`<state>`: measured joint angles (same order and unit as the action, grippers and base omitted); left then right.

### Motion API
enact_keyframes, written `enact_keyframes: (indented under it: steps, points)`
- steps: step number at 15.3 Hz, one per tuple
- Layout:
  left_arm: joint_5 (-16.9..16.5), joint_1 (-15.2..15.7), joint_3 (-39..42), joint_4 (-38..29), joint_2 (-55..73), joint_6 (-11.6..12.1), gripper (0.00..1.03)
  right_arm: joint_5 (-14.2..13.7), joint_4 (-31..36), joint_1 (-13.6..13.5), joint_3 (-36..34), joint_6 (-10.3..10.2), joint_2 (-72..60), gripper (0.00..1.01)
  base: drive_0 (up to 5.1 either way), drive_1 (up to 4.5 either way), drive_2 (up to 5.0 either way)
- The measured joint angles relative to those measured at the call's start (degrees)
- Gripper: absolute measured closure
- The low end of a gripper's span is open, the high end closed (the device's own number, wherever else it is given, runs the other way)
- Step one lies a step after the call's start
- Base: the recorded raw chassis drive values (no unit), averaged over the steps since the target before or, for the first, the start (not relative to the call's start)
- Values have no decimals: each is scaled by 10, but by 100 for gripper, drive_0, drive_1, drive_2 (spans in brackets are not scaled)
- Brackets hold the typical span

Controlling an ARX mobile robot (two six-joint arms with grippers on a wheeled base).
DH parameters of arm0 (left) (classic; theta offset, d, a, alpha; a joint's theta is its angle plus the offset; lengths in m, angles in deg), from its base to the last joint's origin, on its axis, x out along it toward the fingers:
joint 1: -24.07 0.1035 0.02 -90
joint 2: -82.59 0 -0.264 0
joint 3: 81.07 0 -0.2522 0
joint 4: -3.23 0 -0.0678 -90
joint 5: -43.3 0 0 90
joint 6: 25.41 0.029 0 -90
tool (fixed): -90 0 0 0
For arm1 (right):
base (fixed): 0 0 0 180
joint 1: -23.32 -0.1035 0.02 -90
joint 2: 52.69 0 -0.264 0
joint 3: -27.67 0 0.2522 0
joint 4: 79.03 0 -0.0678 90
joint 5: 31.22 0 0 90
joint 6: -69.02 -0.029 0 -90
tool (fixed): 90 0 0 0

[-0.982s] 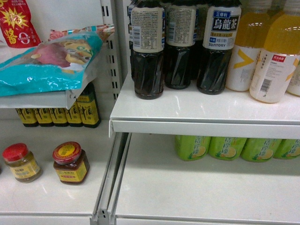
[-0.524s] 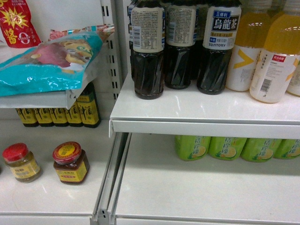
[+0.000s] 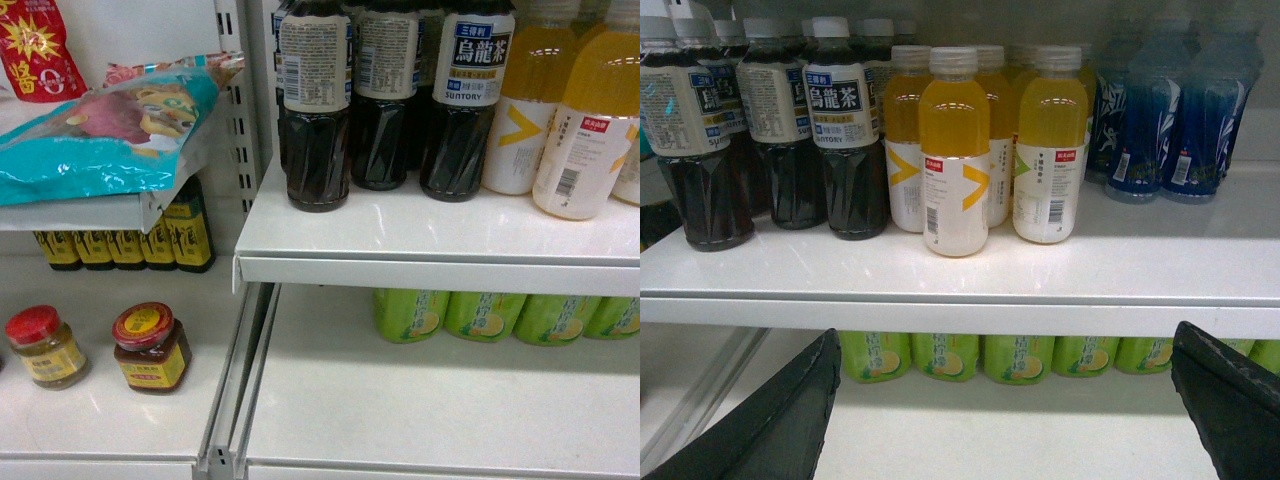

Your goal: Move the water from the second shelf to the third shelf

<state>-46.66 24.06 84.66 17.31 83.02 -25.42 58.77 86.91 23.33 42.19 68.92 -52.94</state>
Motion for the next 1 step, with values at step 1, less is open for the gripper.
enact_keyframes:
  steps: [1]
  points:
    - [0,0,0,0,0,0,5,0,0,0,0,0,0,3,0,0,0]
